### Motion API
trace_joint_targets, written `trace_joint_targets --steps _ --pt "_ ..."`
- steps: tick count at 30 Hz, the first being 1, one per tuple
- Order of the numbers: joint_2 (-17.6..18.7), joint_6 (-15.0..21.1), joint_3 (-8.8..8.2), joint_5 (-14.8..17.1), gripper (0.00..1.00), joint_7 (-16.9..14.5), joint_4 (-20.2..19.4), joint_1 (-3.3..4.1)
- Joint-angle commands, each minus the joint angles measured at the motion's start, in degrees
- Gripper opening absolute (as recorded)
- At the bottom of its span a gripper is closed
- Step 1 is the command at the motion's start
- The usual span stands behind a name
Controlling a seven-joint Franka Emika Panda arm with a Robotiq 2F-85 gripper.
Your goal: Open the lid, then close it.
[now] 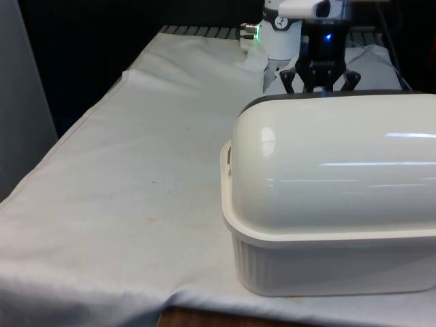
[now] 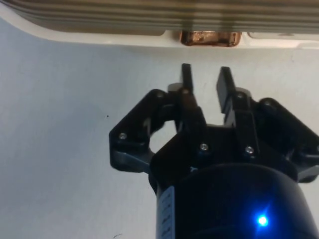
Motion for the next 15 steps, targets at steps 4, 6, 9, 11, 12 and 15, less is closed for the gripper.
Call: trace_joint_targets --steps 4,6,9,11,12,15 --pt "0.0 0.92 0.74 1.09 0.14 -0.92 -0.23 -0.46" --pt "-0.23 0.17 0.74 1.03 0.04 -0.69 0.11 -0.34" --pt "-0.46 -0.52 0.86 1.15 0.0 -0.52 0.63 -0.29" --pt "-0.57 -1.03 1.03 1.43 0.0 -0.52 0.97 -0.29" --pt "-0.63 -1.2 1.15 1.66 0.0 -0.57 1.15 -0.34" --pt "-0.74 -1.72 1.32 2.12 0.0 -0.74 1.49 -0.4"
